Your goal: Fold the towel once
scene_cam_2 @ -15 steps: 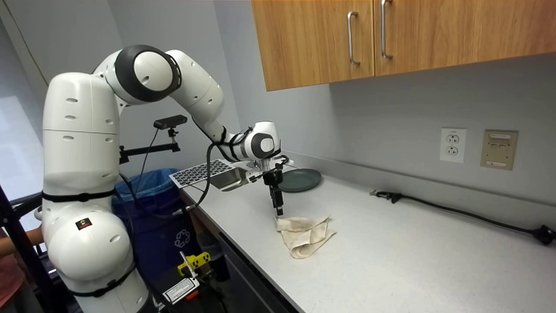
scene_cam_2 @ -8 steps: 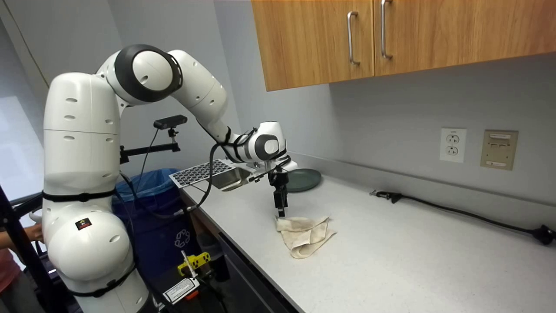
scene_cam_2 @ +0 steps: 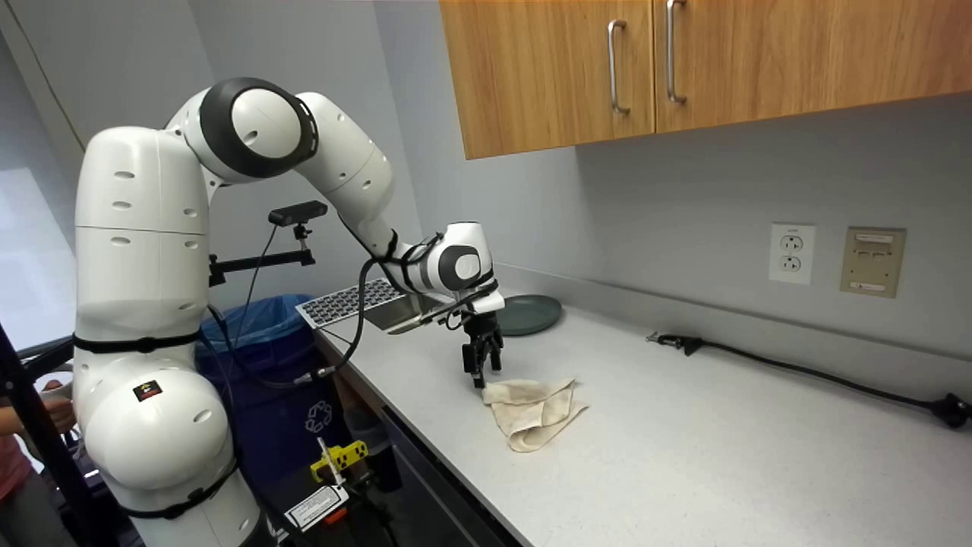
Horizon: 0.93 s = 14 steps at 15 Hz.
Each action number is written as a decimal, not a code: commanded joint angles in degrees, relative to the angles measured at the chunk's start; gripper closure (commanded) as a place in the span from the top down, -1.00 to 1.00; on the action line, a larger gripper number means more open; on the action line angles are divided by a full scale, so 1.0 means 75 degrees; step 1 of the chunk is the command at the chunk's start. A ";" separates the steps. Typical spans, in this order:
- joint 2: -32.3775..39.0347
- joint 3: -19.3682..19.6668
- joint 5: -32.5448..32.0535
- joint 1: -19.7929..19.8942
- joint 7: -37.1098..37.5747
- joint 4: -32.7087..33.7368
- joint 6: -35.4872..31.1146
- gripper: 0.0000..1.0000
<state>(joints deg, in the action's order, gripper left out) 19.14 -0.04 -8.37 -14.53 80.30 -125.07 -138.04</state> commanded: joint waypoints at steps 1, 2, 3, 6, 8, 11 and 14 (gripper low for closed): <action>-0.0265 0.0038 0.0274 0.0125 0.0644 -0.0537 -0.0518 1.00; -0.0291 0.0035 0.0416 0.0220 0.0744 -0.0646 -0.0644 1.00; -0.0304 0.0024 0.0565 0.0297 0.0809 -0.0731 -0.0743 1.00; -0.0355 0.0036 0.0946 0.0424 0.0875 -0.0957 -0.1035 0.90; -0.0395 0.0044 0.1076 0.0437 0.0915 -0.1038 -0.1156 0.51; -0.0503 0.0053 0.1067 0.0367 0.1092 -0.1084 -0.1159 -0.09; -0.0602 0.0028 0.0957 0.0307 0.1304 -0.1017 -0.1039 -0.54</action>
<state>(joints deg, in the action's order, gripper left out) 17.10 0.39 -1.43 -11.66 88.05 -131.31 -145.45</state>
